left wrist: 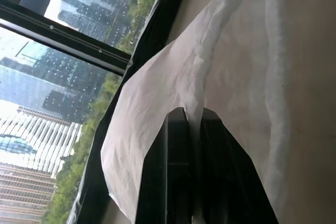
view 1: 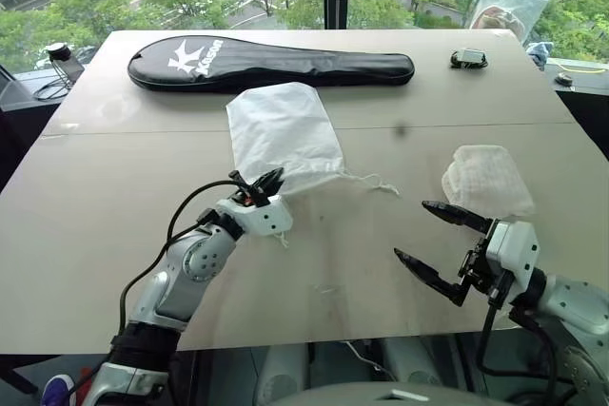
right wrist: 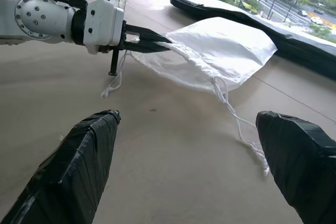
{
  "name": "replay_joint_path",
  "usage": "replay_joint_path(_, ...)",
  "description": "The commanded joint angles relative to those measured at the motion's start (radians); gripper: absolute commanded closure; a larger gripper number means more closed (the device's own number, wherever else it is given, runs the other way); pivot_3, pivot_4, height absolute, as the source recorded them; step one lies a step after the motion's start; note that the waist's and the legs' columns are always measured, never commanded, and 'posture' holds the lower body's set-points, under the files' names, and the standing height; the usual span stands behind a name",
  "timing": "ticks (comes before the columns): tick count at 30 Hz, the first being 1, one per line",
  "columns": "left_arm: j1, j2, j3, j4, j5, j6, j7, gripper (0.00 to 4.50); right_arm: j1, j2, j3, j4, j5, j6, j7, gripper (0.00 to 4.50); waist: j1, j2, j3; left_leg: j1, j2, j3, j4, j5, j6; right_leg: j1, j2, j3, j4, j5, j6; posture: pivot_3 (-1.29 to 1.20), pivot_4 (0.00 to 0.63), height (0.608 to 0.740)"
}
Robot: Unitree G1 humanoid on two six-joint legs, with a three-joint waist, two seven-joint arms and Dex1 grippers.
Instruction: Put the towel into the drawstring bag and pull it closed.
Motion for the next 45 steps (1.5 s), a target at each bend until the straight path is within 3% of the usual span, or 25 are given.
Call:
replay_joint_path(1,-0.036,-0.058,0.053,-0.066,-0.187,0.109,-0.063,4.44,-0.017,-0.006,-0.014,-0.033,0.012,0.002,-0.012,0.00,0.001,0.000,0.000,0.000,0.000,0.000,0.000,0.000,0.000,0.000,0.000,0.000,0.000,0.000,0.000,0.00,0.150,0.740)
replay_joint_path(3,-0.050,-0.084,0.071,-0.102,-0.297,0.199,-0.131,4.44,-0.026,-0.007,-0.018,-0.030,0.012,0.008,-0.019,0.00,0.000,0.000,0.000,0.000,0.000,-0.001,0.001,0.000,0.000,0.001,0.000,-0.001,0.000,0.000,0.000,0.00,0.150,0.740)
replay_joint_path(7,-0.117,-0.124,0.127,-0.220,-0.629,0.602,-0.304,4.44,-0.091,0.014,-0.038,-0.003,-0.010,0.068,-0.110,0.00,-0.003,0.000,0.000,0.000,0.000,-0.001,0.001,0.000,0.000,0.001,0.000,-0.001,0.001,0.000,0.001,0.00,0.150,0.740)
replay_joint_path(9,-0.146,-0.129,0.144,-0.256,-0.703,0.702,-0.321,4.44,-0.118,0.017,-0.048,0.008,0.007,0.117,-0.140,0.00,-0.002,0.000,0.000,0.000,0.000,-0.001,0.002,0.000,0.000,0.001,0.001,-0.001,0.002,0.000,0.001,0.00,0.150,0.740)
replay_joint_path(11,-0.192,-0.145,0.185,-0.306,-0.844,0.892,-0.324,4.44,-0.160,0.019,-0.114,0.043,0.108,0.221,-0.181,0.00,-0.002,0.000,0.000,0.000,0.000,-0.002,0.002,0.000,0.000,0.001,0.001,-0.001,0.002,0.000,0.001,0.00,0.150,0.740)
replay_joint_path(14,-0.255,-0.216,0.271,-0.330,-1.055,1.042,-0.294,4.44,-0.214,0.004,-0.207,0.086,0.143,0.317,-0.255,0.00,0.000,0.000,0.000,-0.001,-0.001,-0.002,0.003,0.000,0.000,0.001,0.000,-0.001,0.002,0.000,0.000,0.00,0.150,0.740)
replay_joint_path(20,-0.326,-0.242,0.275,-0.334,-1.116,1.142,-0.220,4.44,-0.324,-0.061,-0.286,0.245,0.101,0.433,-0.329,0.00,-0.005,0.000,0.000,0.000,-0.001,-0.003,0.003,0.000,0.000,0.002,0.001,-0.001,0.002,0.001,-0.002,0.00,0.150,0.740)
replay_joint_path(26,-0.379,-0.245,0.265,-0.318,-1.126,1.157,-0.183,4.44,-0.502,-0.144,-0.218,0.545,0.026,0.547,-0.324,0.00,-0.007,0.000,0.000,0.000,-0.001,-0.001,0.003,0.000,0.000,0.002,0.001,0.000,0.001,0.002,-0.003,0.00,0.150,0.740)
replay_joint_path(31,-0.416,-0.225,0.247,-0.298,-1.095,1.144,-0.175,4.44,-0.653,-0.212,0.011,0.809,-0.036,0.695,-0.145,0.00,-0.009,0.000,0.000,0.000,-0.001,-0.002,0.002,0.000,0.000,0.002,0.001,0.000,0.001,0.002,-0.004,0.00,0.150,0.740)
replay_joint_path(37,-0.433,-0.218,0.241,-0.298,-1.092,1.151,-0.155,4.44,-0.796,-0.159,0.083,1.043,-0.022,0.768,0.018,0.00,-0.026,-0.008,-0.005,0.002,-0.001,-0.003,0.002,0.000,0.000,0.004,0.001,-0.001,-0.001,0.002,-0.004,0.00,0.150,0.740)
replay_joint_path(41,-0.441,-0.214,0.234,-0.303,-1.096,1.167,-0.145,4.50,-0.793,-0.143,0.111,1.051,-0.060,0.729,0.065,0.94,-0.032,-0.015,-0.009,0.003,0.000,-0.003,0.002,0.000,0.000,0.004,0.002,-0.001,-0.001,0.002,-0.003,0.00,0.150,0.740)
replay_joint_path(42,-0.443,-0.213,0.234,-0.304,-1.099,1.176,-0.141,4.50,-0.788,-0.140,0.109,1.044,-0.064,0.720,0.073,1.61,-0.032,-0.016,-0.010,0.003,0.000,-0.003,0.002,0.000,0.000,0.004,0.002,-0.001,-0.001,0.002,-0.003,0.00,0.150,0.740)
replay_joint_path(43,-0.447,-0.211,0.232,-0.302,-1.099,1.180,-0.141,4.50,-0.781,-0.135,0.098,1.030,-0.063,0.711,0.077,1.79,-0.032,-0.016,-0.010,0.003,0.000,-0.003,0.002,0.000,0.000,0.005,0.002,-0.001,-0.001,0.002,-0.003,0.00,0.150,0.740)
replay_joint_path(44,-0.451,-0.207,0.226,-0.299,-1.093,1.177,-0.144,4.50,-0.772,-0.129,0.079,1.002,-0.056,0.698,0.075,2.35,-0.032,-0.017,-0.010,0.003,0.000,-0.003,0.002,0.000,0.000,0.005,0.002,-0.001,-0.001,0.002,-0.003,0.00,0.150,0.740)
replay_joint_path(45,-0.454,-0.202,0.218,-0.294,-1.084,1.172,-0.148,4.50,-0.759,-0.123,0.059,0.965,-0.047,0.680,0.071,2.61,-0.032,-0.017,-0.010,0.003,0.000,-0.003,0.002,0.000,0.000,0.005,0.002,-0.001,-0.001,0.002,-0.003,0.00,0.150,0.740)
